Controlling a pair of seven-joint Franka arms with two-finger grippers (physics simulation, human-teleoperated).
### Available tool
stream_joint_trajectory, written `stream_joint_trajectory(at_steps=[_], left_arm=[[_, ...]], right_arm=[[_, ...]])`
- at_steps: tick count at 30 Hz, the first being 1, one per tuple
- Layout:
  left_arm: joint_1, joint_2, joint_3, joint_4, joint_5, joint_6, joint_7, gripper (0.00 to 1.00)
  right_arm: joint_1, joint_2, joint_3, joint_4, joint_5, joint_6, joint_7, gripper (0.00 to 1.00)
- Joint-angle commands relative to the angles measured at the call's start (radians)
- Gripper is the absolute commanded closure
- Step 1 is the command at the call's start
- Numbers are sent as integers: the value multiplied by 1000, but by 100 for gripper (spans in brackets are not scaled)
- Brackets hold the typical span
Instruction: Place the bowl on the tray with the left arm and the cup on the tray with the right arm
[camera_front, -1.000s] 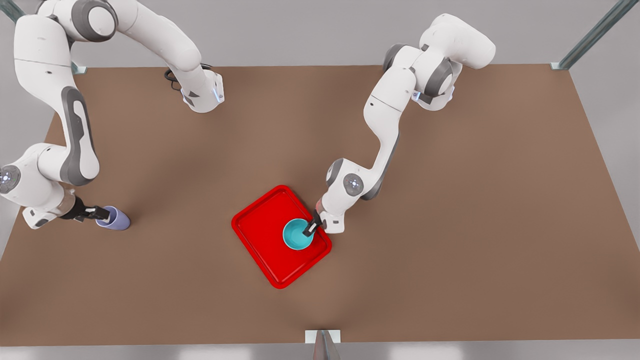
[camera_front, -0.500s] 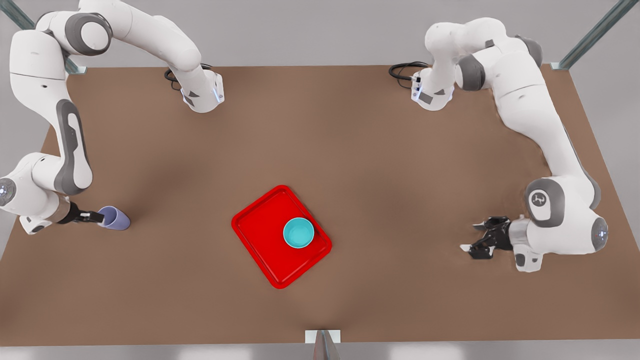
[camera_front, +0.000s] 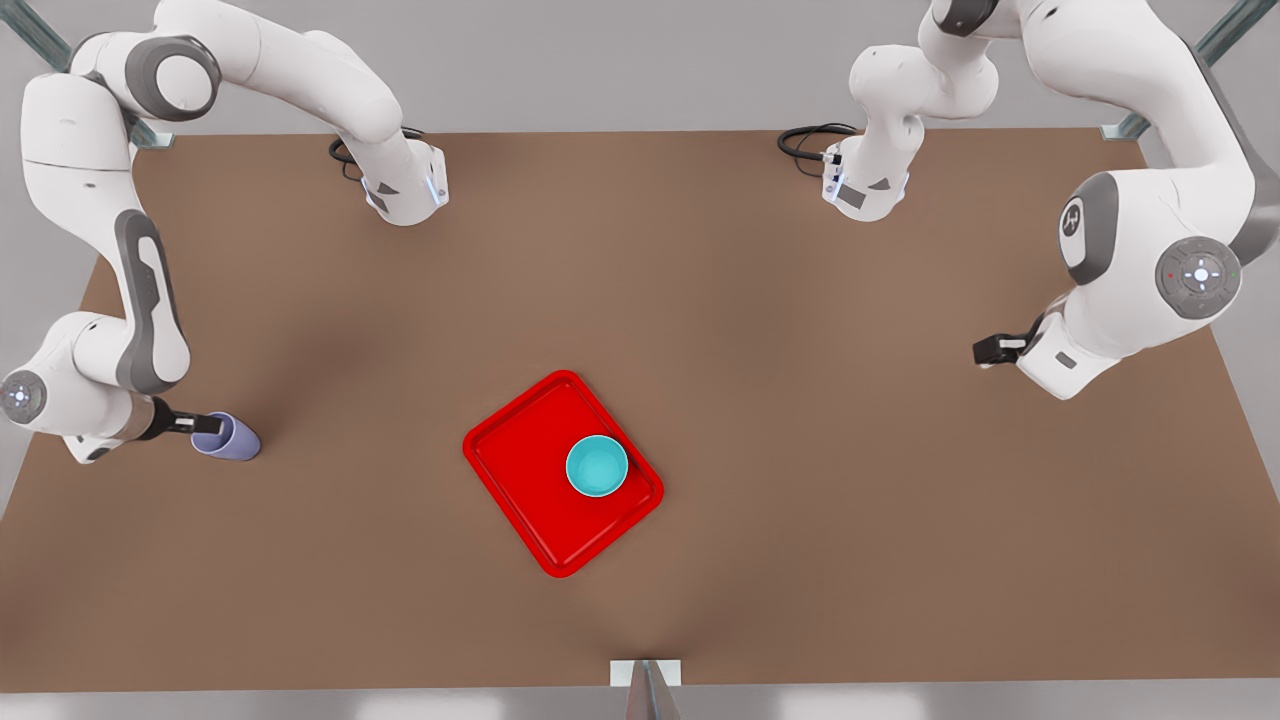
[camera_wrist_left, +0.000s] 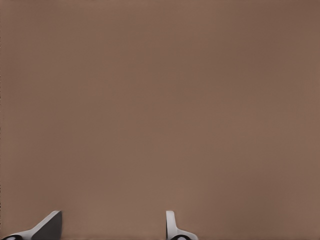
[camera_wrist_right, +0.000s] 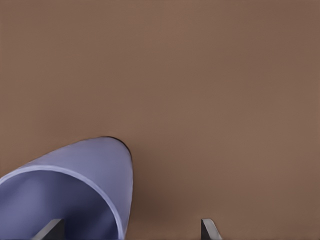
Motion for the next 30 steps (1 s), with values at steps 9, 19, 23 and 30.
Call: stream_joint_trajectory(at_steps=[9, 19, 23, 30], left_arm=[[2, 6, 0, 2, 13, -3, 2, 0], [3, 9, 2, 2, 13, -3, 2, 0], [3, 9, 0, 2, 13, -3, 2, 0], [3, 9, 0, 2, 13, -3, 2, 0]], right_arm=[[0, 19, 0, 0, 1, 9, -1, 77], [3, 19, 2, 0, 15, 3, 12, 79], [8, 17, 3, 3, 15, -3, 12, 79], [21, 5, 184, 147, 52, -235, 15, 79]])
